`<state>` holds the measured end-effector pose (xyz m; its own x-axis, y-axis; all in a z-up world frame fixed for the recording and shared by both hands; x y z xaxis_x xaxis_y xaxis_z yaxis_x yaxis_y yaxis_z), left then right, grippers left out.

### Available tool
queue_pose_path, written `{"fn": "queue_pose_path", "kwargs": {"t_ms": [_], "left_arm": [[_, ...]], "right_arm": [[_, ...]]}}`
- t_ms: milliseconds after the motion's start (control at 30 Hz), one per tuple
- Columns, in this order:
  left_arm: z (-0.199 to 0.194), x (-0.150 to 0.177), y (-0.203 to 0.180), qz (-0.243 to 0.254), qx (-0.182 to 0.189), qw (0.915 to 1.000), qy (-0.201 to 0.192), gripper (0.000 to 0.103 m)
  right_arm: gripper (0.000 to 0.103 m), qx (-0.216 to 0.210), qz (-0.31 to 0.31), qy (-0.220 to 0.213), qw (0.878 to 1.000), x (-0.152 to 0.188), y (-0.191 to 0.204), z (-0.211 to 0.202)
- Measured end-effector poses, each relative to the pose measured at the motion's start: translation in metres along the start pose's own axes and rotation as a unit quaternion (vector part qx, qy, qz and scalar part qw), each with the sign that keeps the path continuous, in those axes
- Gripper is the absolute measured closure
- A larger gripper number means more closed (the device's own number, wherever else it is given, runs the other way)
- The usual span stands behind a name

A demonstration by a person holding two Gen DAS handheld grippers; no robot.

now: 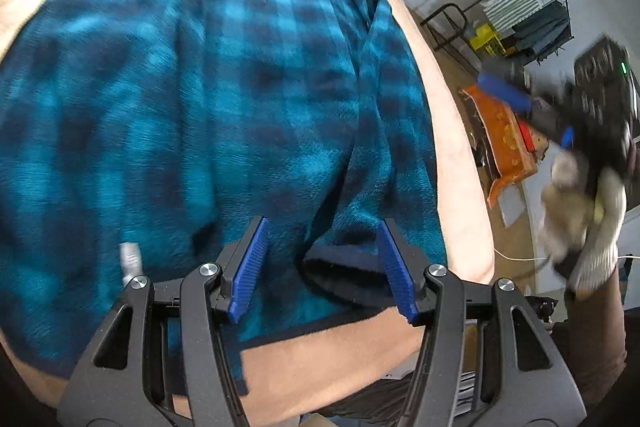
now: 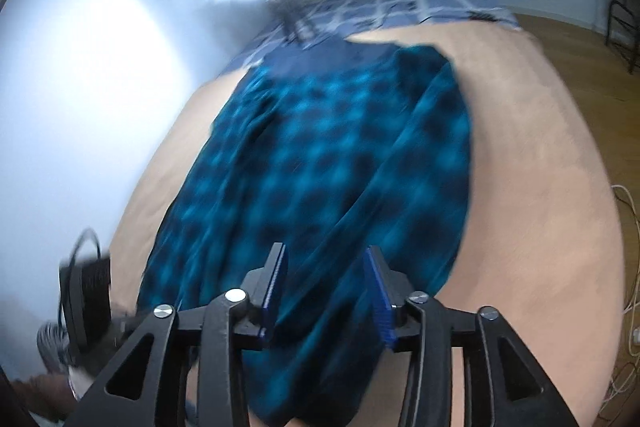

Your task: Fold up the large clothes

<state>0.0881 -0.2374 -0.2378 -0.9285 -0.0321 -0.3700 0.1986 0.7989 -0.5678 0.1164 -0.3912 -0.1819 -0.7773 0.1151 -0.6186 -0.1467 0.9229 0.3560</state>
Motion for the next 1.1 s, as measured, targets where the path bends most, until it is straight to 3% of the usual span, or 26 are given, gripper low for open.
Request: {"fn": "queue_pose_path", "kwargs": {"t_ms": [433,600,667,800,833,867,933,1100], "left_arm": [[0.028,0.001,-0.016,0.016,0.033,0.9992,0.017,0.046],[0.036,0.003,-0.029,0.051,0.04,0.9975,0.029,0.072],[0.038,0.004,-0.033,0.062,0.045,0.9966,0.033,0.086],[0.039,0.004,-0.035,0.065,0.052,0.996,0.031,0.094],[0.039,0.004,-0.036,0.065,0.054,0.996,0.031,0.095],[0.039,0.003,-0.035,0.064,0.056,0.9959,0.03,0.097],[0.037,0.001,-0.036,0.064,0.061,0.9957,0.028,0.097],[0.03,0.001,-0.038,0.063,0.072,0.9952,0.02,0.099]], "right_arm": [[0.058,0.042,0.11,-0.029,0.993,-0.116,-0.11,0.092],[0.058,0.057,0.15,-0.031,0.987,-0.142,-0.141,0.137],[0.058,0.059,0.167,-0.034,0.984,-0.15,-0.151,0.152],[0.058,0.073,0.178,-0.03,0.981,-0.162,-0.164,0.177],[0.064,0.077,0.177,-0.027,0.981,-0.163,-0.166,0.18],[0.078,0.085,0.175,-0.023,0.981,-0.163,-0.168,0.184],[0.095,0.09,0.164,-0.014,0.982,-0.162,-0.166,0.19],[0.1,0.121,0.112,-0.022,0.986,-0.171,-0.152,0.173]]}}
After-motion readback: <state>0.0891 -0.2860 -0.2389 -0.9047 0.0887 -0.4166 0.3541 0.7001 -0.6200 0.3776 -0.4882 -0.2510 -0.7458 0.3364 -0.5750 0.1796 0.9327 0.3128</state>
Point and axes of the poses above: each gripper's, at about its wrist camera, not at the fingertips, and z roughly the way its jaws point, y to its left, x to its underside, the point moved 10 cm from there along z, roughly the way its jaws point, and after that the axes turned 5 degrees about -y, right-handed, at the moved point
